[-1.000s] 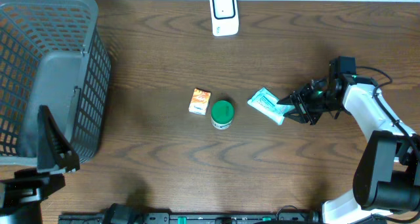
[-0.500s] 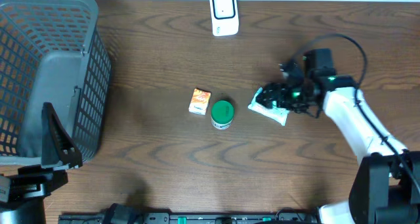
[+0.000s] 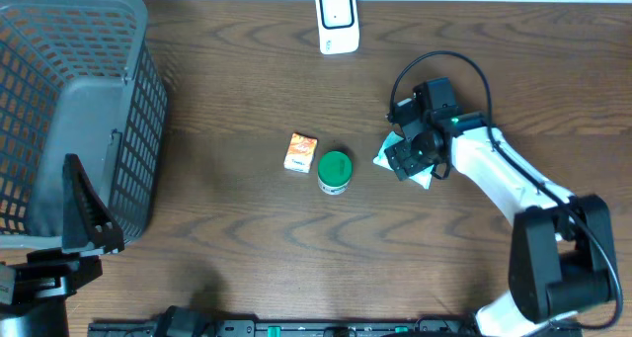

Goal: Scan the item barcode

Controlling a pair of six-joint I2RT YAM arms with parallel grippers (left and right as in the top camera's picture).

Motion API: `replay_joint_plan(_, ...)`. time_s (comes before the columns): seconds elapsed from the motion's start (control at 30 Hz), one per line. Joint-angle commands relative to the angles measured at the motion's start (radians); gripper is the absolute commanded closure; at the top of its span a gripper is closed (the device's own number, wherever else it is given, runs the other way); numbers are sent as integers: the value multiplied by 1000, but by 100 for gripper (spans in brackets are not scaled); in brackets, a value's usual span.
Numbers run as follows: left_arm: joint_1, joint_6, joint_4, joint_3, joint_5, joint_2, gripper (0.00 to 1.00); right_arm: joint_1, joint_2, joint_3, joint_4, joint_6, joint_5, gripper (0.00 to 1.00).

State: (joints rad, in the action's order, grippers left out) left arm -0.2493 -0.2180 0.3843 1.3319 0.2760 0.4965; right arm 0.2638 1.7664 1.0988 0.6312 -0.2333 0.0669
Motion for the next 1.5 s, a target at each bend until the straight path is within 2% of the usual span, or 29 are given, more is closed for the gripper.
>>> replay_joint_plan(0.0, 5, -14, -9, -2, 14, -8, 1, 14, 55, 13, 2, -45, -9, 21)
replay_joint_plan(0.1, 5, -14, -9, -2, 14, -8, 0, 29, 104, 13, 5, -61, -10, 26)
replay_joint_plan(0.2, 5, -14, -9, -2, 14, -8, 0, 37, 158, 13, 4, -64, -56, 39)
replay_joint_plan(0.27, 5, -14, -9, -2, 14, -8, 1, 39, 189, 13, 3, -71, -92, 59)
replay_joint_plan(0.3, 5, -14, -9, -2, 14, -8, 1, 39, 203, 13, 2, -71, -96, 78)
replay_joint_plan(0.37, 5, -14, -9, -2, 14, -8, 1, 39, 203, 15, 3, -31, -91, 91)
replay_joint_plan(0.43, 5, -14, -9, -2, 14, -8, 1, 39, 183, 38, 22, 6, -41, 98)
replay_joint_plan(0.5, 5, -14, -9, -2, 14, -8, 1, 39, 151, 92, 85, 39, 94, 99)
replay_joint_plan(0.6, 5, -14, -9, -2, 14, -8, 1, 34, 95, 214, 278, 53, 340, 99)
replay_joint_plan(0.7, 5, -14, -9, -2, 14, -8, 1, 14, 59, 293, 435, 54, 473, 99)
replay_joint_plan(0.97, 5, -14, -9, -2, 14, -8, 1, -145, 48, 312, 761, 69, 880, 99)
replay_joint_plan(1.1, 5, -14, -9, -2, 14, -8, 1, -217, 48, 311, 904, -141, 1187, 99)
replay_joint_plan(1.2, 5, -13, -8, -2, 14, -8, 1, -237, 48, 310, 928, -224, 1350, 99)
replay_joint_plan(1.47, 5, -13, -9, -2, 14, -8, 1, -233, 68, 306, 861, -138, 1439, 99)
